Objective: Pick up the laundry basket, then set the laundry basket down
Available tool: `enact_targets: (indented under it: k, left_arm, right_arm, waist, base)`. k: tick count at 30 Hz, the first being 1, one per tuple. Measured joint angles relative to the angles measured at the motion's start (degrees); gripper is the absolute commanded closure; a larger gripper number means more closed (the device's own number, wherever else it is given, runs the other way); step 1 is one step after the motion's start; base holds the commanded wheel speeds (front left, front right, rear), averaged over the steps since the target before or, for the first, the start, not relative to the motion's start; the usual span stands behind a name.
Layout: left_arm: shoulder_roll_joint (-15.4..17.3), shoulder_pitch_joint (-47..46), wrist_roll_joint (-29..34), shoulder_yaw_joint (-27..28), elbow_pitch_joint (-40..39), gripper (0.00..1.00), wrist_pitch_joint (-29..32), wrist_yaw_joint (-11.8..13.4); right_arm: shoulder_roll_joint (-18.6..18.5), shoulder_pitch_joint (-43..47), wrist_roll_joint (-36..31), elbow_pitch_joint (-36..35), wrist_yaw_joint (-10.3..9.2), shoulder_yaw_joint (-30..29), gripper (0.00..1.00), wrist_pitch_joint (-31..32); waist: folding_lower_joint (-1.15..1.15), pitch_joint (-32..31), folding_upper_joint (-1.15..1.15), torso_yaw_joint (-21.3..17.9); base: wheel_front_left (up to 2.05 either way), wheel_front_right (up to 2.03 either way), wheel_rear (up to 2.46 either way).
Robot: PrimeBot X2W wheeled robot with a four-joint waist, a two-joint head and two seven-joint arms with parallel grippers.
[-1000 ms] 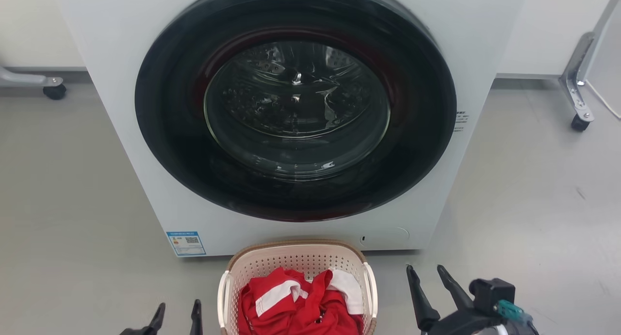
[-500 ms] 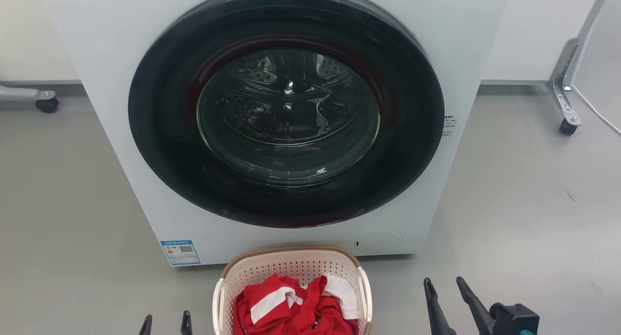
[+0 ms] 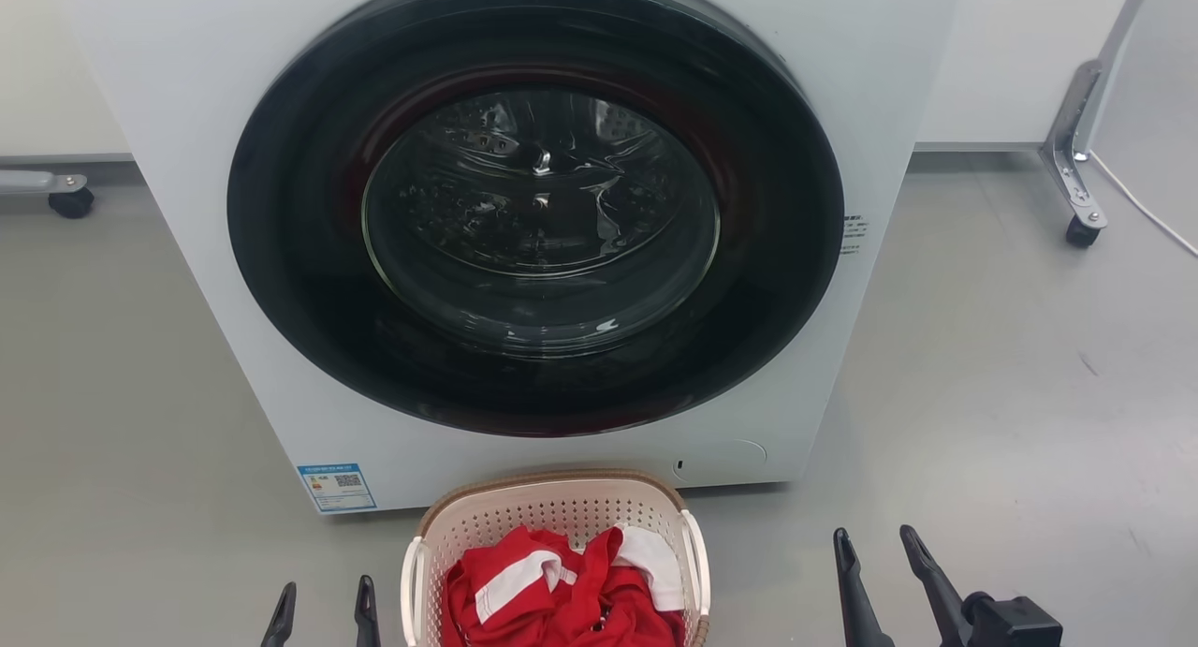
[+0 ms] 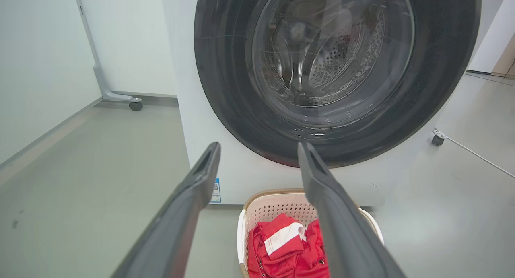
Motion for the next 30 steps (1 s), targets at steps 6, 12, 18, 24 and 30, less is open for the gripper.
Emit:
enact_targets:
  k: [6,12,18,24,30]
  left_arm:
    - [-0.52,0.98,0.67,0.05,-0.81,0.0,0.0,0.0]
    - [-0.91,0.98,2.09,0.48,-1.65,0.0,0.0,0.0]
    - [-0.97,0.99,2.63,0.93,-2.15,0.0,0.0,0.0]
    - [-0.99,1.07,3.36,1.0,-2.67,0.0,0.0,0.0]
    - [-1.11,1.19,3.64,0.9,-2.04,1.0,0.09,-0.07]
  right_arm:
    - [0.53,0.44,-1.27,-1.57,0.0,-1.21,0.0,-0.01]
    - [0.97,1.25,-2.71,-2.41,0.0,-1.89,0.0,-0.01]
    - [1.3,1.25,-3.5,-3.28,0.0,-2.5,0.0,-0.01]
    - [1.63,1.28,-4.02,-3.66,0.0,-3.2,0.0,-0.01]
    - [1.75,1.49,-4.28,-2.76,0.02,-3.52,1.0,0.13]
  waist:
    - [0.0,0.21,0.0,-0.09]
    - [0.0,0.4,0.0,-0.05]
    - [0.0,0.63,0.0,-0.08]
    - [0.0,0.85,0.0,-0.23]
    - [0.0,1.05,0.0,-0.3]
  base:
    - [0.0,0.0,0.0]
    - [0.0,0.0,0.0]
    - [0.0,0.0,0.0]
    - [0.0,0.0,0.0]
    - [0.0,0.0,0.0]
